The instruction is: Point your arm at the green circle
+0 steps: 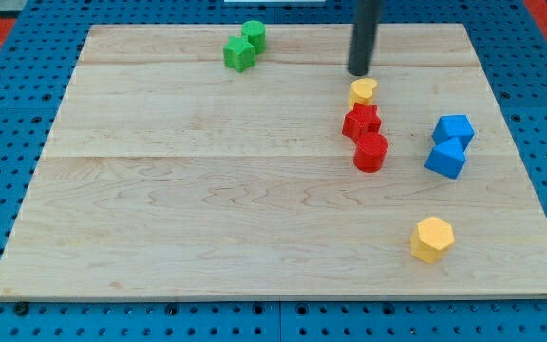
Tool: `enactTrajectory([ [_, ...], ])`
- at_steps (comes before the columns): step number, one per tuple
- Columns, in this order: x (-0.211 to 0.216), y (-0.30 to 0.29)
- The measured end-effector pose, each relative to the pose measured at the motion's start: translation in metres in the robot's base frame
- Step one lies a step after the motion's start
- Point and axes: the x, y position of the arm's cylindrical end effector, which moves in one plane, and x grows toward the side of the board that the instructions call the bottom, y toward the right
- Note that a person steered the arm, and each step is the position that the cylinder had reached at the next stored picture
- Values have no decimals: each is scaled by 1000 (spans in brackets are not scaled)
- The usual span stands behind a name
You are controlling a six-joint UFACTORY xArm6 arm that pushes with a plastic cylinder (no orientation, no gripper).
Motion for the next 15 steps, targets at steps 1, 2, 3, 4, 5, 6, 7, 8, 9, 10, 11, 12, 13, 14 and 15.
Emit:
enactTrajectory([
  [1,34,-26],
  [2,36,-115],
  [3,32,-145],
  [4,8,-145],
  [5,-13,-145],
  [6,-29,-145],
  [7,-28,-145],
  [8,-22,-140],
  [9,-22,-140],
  [10,-24,-140],
  [11,-26,-140],
  [12,-31,-140],
  [13,-36,-140],
  [14,-45,-140],
  [15,-53,-140],
])
